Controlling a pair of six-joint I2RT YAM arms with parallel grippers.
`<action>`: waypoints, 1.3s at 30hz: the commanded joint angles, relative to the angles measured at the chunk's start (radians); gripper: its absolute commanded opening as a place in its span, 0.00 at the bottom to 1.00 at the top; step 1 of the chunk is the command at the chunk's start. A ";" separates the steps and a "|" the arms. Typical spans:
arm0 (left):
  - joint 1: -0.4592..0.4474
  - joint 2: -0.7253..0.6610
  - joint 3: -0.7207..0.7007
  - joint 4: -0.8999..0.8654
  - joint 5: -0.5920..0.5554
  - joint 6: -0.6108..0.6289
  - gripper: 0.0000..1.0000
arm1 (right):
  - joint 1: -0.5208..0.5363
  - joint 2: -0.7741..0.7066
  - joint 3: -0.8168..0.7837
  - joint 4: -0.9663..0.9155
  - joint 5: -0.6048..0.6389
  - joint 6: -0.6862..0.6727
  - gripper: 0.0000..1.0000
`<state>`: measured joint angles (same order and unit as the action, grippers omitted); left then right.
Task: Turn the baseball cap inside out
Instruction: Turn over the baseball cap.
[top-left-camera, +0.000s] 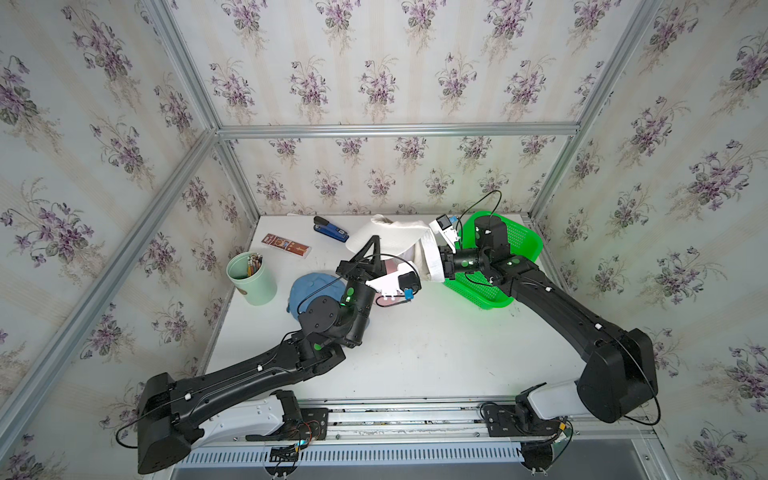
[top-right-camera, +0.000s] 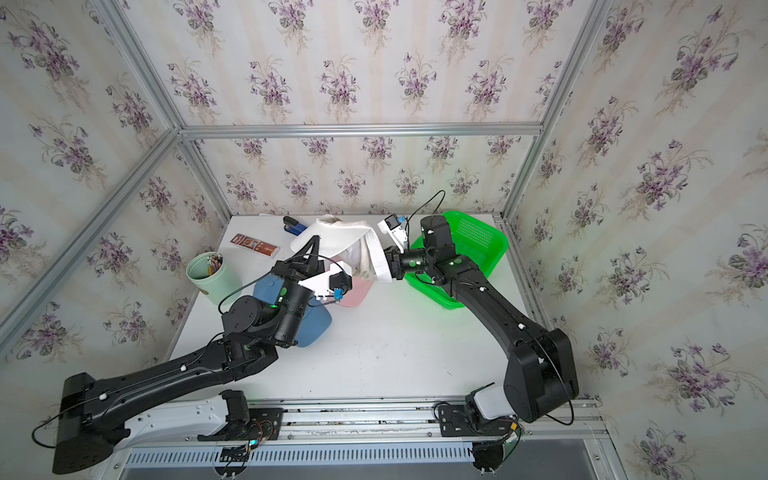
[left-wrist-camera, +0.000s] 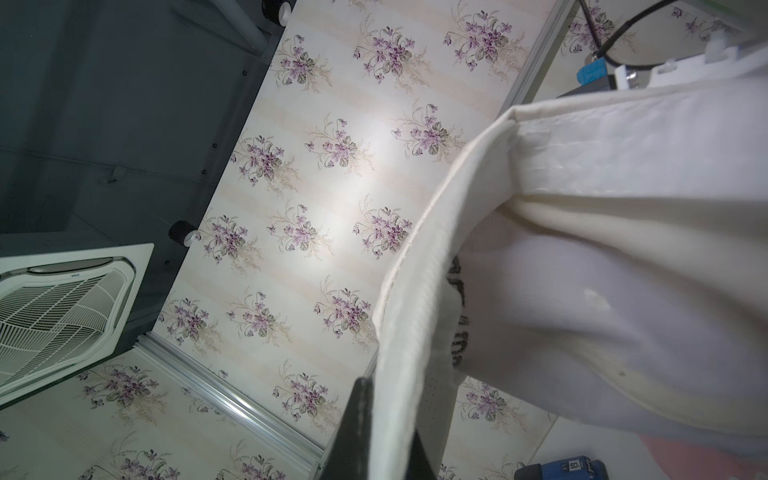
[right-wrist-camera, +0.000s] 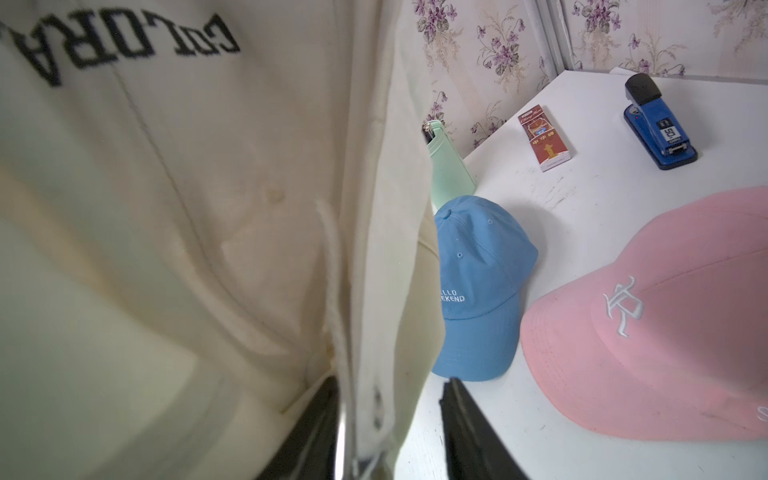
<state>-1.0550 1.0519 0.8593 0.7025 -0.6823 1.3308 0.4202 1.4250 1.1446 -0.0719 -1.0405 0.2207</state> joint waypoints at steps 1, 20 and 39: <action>-0.008 -0.025 0.031 -0.052 -0.039 -0.162 0.00 | -0.027 -0.048 -0.010 0.015 0.092 0.003 0.55; 0.178 -0.236 0.377 -1.240 0.470 -0.953 0.01 | -0.347 -0.247 -0.141 0.323 0.202 0.026 0.69; 0.242 -0.070 0.207 -1.082 0.337 -0.366 0.05 | -0.222 -0.193 0.060 -0.158 0.578 0.114 0.70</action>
<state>-0.7841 0.9871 1.1496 -0.6174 -0.1333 0.6765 0.1646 1.2236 1.1637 -0.0780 -0.6159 0.3111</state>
